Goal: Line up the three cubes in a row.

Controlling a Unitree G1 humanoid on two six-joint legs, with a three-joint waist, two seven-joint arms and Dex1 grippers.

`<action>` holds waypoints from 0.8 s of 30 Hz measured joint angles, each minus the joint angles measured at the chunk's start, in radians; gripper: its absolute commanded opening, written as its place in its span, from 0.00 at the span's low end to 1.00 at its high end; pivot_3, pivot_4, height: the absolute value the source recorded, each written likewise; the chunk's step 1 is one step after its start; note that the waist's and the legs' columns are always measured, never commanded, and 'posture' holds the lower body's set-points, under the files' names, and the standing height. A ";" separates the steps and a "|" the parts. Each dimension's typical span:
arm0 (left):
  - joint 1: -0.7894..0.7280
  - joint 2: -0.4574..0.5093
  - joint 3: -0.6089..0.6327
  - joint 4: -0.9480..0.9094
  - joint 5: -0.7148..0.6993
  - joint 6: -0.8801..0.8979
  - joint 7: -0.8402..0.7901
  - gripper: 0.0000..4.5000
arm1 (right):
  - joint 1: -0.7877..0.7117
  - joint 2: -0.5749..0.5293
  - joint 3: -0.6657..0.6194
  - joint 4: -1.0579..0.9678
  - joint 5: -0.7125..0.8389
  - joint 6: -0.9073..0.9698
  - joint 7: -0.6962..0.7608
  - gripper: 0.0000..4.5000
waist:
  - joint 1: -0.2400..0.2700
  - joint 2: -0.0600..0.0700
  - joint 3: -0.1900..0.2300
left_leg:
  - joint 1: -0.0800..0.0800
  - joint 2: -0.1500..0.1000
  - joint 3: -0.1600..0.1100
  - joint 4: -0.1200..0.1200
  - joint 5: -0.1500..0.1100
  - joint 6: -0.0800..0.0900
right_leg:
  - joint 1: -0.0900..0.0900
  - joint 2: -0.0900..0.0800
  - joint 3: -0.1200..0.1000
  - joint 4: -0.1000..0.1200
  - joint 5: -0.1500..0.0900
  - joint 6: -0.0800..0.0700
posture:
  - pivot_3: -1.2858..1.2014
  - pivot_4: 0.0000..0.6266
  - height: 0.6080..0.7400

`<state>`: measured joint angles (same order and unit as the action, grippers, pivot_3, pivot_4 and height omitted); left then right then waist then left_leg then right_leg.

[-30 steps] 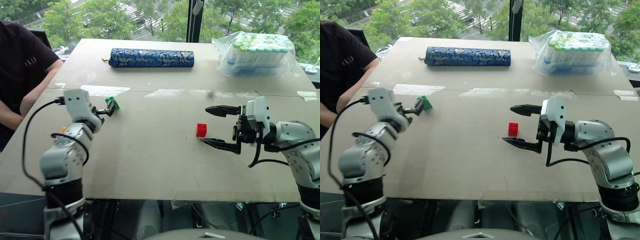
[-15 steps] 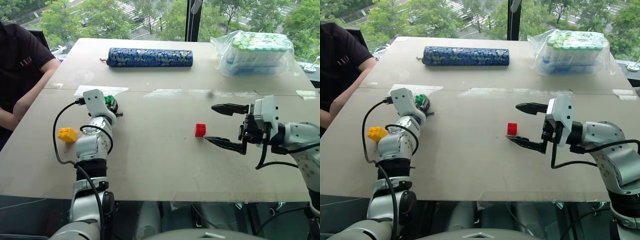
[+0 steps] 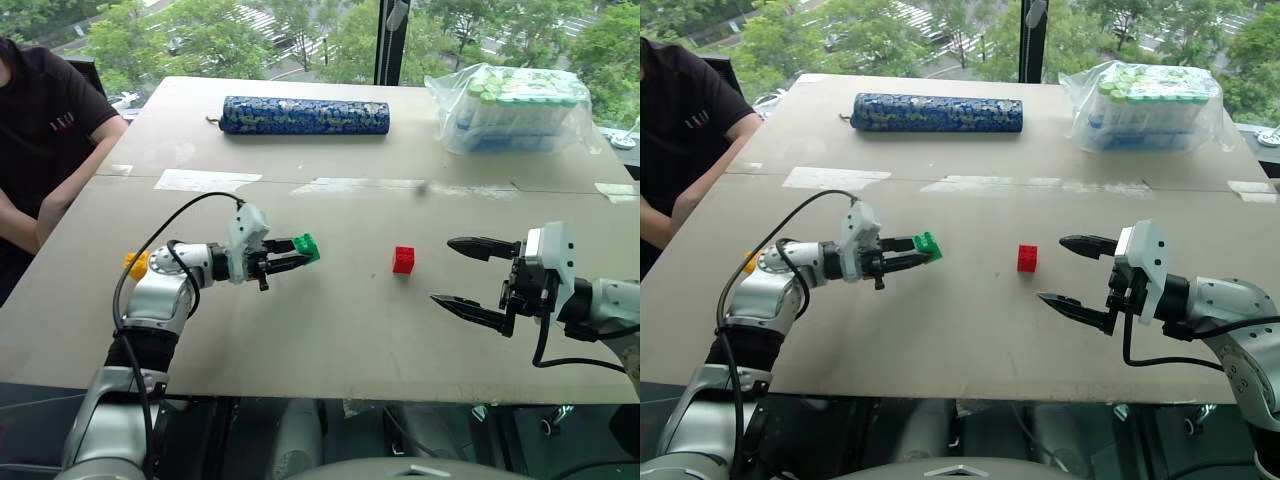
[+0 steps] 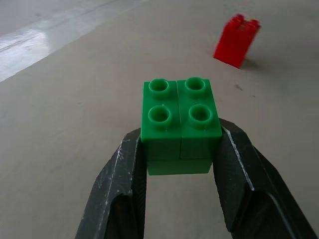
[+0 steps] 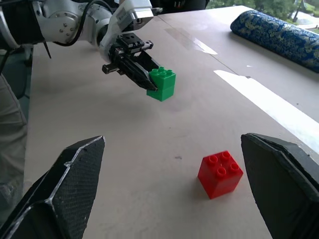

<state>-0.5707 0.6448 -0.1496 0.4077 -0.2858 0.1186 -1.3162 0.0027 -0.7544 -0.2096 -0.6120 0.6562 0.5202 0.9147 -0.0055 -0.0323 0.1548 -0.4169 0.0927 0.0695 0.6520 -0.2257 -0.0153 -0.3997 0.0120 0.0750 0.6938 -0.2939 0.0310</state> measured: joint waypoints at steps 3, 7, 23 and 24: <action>-0.111 -0.036 -0.073 0.130 0.075 -0.112 -0.097 0.27 | 0.053 -0.017 -0.038 -0.010 0.000 -0.007 0.004 1.00 | 0.000 0.000 0.000 | -0.001 0.000 0.000 0.000 0.000 0.000 | 0.000 0.000 0.000 -0.001 0.000 0.001 | 0.52 0.24 1.00; -0.216 -0.091 -0.120 0.285 0.145 -0.232 -0.157 0.27 | 0.101 -0.024 -0.070 -0.046 0.001 -0.009 -0.008 1.00 | -0.009 0.000 0.000 | -0.001 0.000 -0.005 -0.001 0.000 0.000 | -0.001 0.003 0.002 -0.001 -0.001 0.001 | 0.52 0.24 1.00; -0.331 -0.184 -0.094 0.547 0.205 -0.404 -0.200 0.27 | 0.252 -0.023 -0.167 -0.156 0.026 -0.010 -0.062 1.00 | -0.008 0.000 0.000 | -0.001 -0.005 -0.019 0.000 0.000 0.000 | 0.004 0.005 0.000 0.000 -0.001 0.001 | 0.52 0.24 1.00; -0.331 -0.185 -0.093 0.547 0.206 -0.406 -0.200 0.27 | 0.253 -0.023 -0.167 -0.156 0.026 -0.010 -0.062 1.00 | -0.008 0.000 0.000 | -0.001 -0.005 -0.019 0.000 0.000 0.000 | 0.004 0.005 0.000 0.000 -0.001 0.001 | 0.52 0.24 1.00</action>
<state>-0.9012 0.4602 -0.2426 0.9543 -0.0795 -0.2870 -1.5165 0.2554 -0.7777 -0.3765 -0.7681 0.6818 0.5098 0.8526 -0.0132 -0.0326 0.1551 -0.4179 0.0873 0.0500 0.6524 -0.2259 -0.0153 -0.3960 0.0168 0.0749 0.6936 -0.2946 0.0325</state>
